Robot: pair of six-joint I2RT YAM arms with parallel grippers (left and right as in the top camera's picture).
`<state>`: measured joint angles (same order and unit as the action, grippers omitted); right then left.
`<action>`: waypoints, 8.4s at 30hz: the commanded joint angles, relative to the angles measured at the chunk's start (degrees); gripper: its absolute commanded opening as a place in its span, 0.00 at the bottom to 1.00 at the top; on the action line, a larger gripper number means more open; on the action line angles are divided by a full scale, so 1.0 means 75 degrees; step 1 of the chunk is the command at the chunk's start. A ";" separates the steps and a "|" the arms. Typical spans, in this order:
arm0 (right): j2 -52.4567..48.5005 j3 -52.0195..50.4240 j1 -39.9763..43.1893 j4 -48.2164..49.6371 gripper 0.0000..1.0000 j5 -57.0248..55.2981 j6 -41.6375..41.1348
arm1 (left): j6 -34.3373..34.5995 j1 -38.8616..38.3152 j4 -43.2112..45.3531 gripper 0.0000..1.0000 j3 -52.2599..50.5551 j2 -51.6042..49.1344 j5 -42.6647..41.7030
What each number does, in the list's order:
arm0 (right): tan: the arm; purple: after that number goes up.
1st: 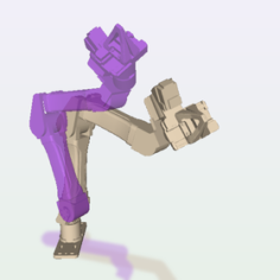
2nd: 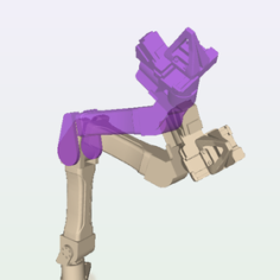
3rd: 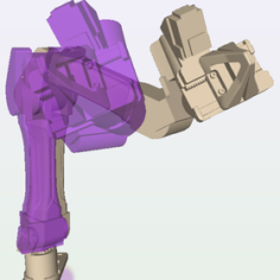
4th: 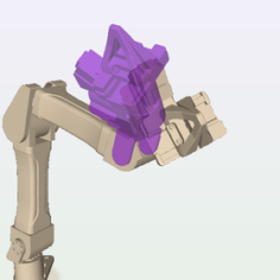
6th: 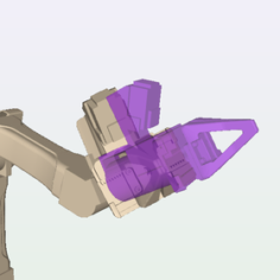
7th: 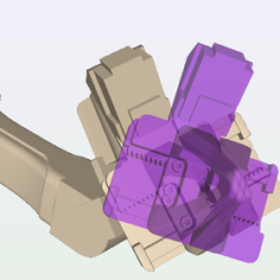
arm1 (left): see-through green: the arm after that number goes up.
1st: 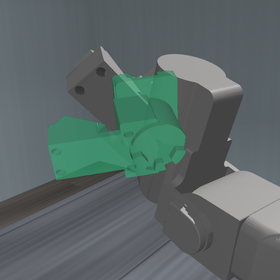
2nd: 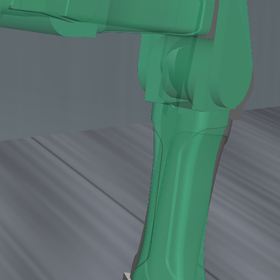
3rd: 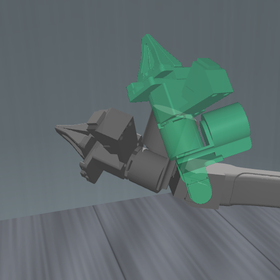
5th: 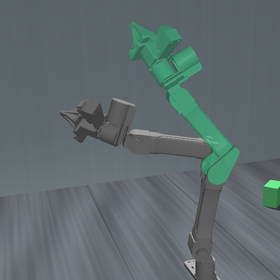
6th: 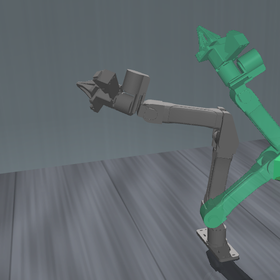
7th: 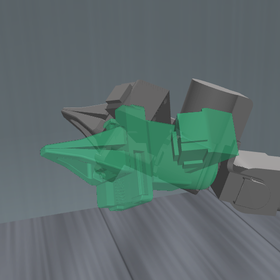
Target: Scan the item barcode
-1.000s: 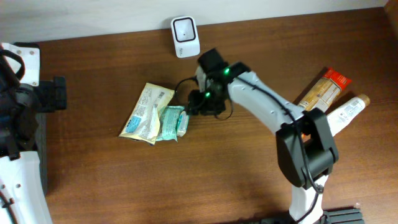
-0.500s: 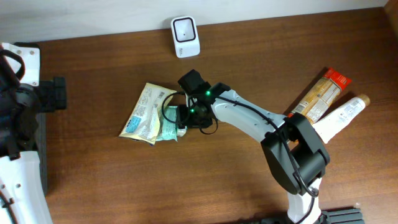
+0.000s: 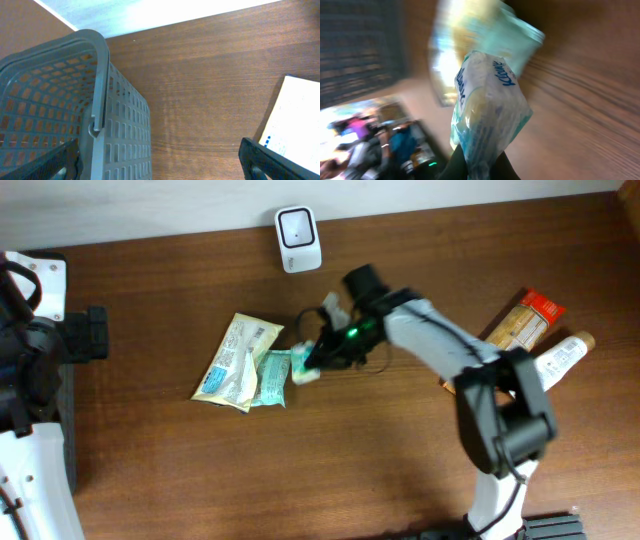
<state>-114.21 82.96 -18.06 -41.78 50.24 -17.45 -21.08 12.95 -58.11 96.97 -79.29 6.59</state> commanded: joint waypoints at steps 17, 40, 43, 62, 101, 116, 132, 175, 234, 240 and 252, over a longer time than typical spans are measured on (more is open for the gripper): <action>0.0749 0.0023 0.1250 -0.0437 0.04 -0.1571 0.1376 | -0.0090 0.0032 -0.0017 0.99 0.0076 0.0023 -0.0047; -0.0207 -0.0128 0.2911 -0.3022 0.49 -0.3963 0.1804 | -0.0090 0.0032 -0.0017 0.99 0.0076 0.0023 -0.0047; -0.0207 -0.0705 0.2914 -0.2608 0.45 -0.3966 0.0848 | -0.0090 0.0032 -0.0017 0.99 0.0076 0.0023 -0.0047; 0.0592 -0.0597 0.2911 -0.1859 0.04 0.2629 0.2932 | -0.0090 0.0032 -0.0017 0.99 0.0076 0.0023 -0.0047; -0.0259 0.7064 -0.0924 -0.2317 0.04 -0.8507 0.1291 | -0.0090 0.0032 -0.0143 0.99 0.0076 0.0023 -0.0047; -0.4249 0.7061 -0.1011 0.3800 0.04 -1.1194 0.6490 | -0.0090 0.0032 -0.0154 0.99 0.0076 0.0023 -0.0047; -0.4829 0.7061 -0.0941 0.3864 0.04 -1.1159 0.6502 | -0.0090 0.0032 -0.0154 0.99 0.0076 0.0023 -0.0047; -0.2244 0.4733 0.4462 -0.5534 0.17 -0.6866 -0.0370 | -0.0090 0.0032 -0.0154 0.99 0.0076 0.0023 -0.0047; -0.2020 0.3383 -0.0580 -0.3019 0.04 -0.2973 0.0219 | -0.0090 0.0032 -0.0157 0.99 0.0076 0.0023 -0.0047; -0.1877 0.3381 -0.0283 -0.4811 0.50 -0.3194 0.1373 | -0.0090 0.0032 -0.0157 0.99 0.0076 0.0023 -0.0047; -0.1886 0.4278 0.0615 -0.4718 0.50 -0.4202 0.3104 | -0.0090 0.0032 -0.0157 0.99 0.0076 0.0023 -0.0047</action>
<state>-129.91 113.62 -14.66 -76.79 20.08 8.91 -21.08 12.95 -59.37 96.97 -79.29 6.59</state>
